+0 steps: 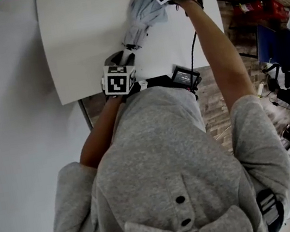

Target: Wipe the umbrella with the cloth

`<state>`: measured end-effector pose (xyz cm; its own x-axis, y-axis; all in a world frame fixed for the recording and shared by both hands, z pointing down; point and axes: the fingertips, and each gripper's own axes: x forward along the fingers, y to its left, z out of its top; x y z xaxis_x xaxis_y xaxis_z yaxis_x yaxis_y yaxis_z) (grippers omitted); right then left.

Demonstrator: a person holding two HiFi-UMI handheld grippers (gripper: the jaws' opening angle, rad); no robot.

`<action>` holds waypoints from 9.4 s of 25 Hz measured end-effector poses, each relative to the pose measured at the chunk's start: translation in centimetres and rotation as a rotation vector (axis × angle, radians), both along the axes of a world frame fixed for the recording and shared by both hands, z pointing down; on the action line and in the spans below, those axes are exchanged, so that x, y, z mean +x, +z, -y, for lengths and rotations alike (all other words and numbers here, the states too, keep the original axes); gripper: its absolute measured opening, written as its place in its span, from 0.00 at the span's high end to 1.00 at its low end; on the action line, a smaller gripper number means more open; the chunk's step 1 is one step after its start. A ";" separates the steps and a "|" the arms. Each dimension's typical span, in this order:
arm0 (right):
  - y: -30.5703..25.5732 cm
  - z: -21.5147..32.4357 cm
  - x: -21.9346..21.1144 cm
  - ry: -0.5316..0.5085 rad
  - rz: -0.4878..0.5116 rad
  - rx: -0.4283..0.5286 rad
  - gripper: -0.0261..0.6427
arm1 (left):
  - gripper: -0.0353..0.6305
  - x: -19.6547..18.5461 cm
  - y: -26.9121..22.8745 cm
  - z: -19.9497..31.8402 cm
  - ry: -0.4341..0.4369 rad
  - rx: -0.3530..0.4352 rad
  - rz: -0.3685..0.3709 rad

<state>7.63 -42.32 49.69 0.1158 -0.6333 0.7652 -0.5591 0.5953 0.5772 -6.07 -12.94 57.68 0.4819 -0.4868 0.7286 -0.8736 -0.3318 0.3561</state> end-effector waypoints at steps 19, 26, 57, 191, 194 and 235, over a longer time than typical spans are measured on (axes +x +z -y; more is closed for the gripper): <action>4.6 -5.9 2.8 0.037 0.392 -0.154 0.81 | 0.71 0.0 0.1 0.0 -0.003 -0.002 -0.010; 5.9 -8.1 2.3 0.077 0.542 -0.163 0.81 | 0.71 -0.2 0.7 0.0 0.000 -0.003 -0.009; 6.2 -13.9 -0.3 0.081 0.767 -0.149 0.81 | 0.71 0.0 0.9 0.1 0.018 0.001 -0.006; -0.8 -13.9 -9.9 -0.424 0.505 -0.304 0.81 | 0.71 0.0 0.6 0.0 0.033 0.009 -0.003; -1.0 -12.8 -9.0 -0.400 0.503 -0.284 0.81 | 0.71 0.0 0.5 -0.1 0.032 0.005 -0.005; -5.5 -17.2 12.3 -0.081 0.576 0.052 0.81 | 0.71 1.4 -3.0 -2.7 -0.019 0.226 0.069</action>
<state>19.89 -25.16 44.22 -0.3604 -0.6609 0.6582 -0.7451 0.6285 0.2230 -4.72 -10.25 54.65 0.4241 -0.6496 0.6310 -0.9000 -0.3799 0.2138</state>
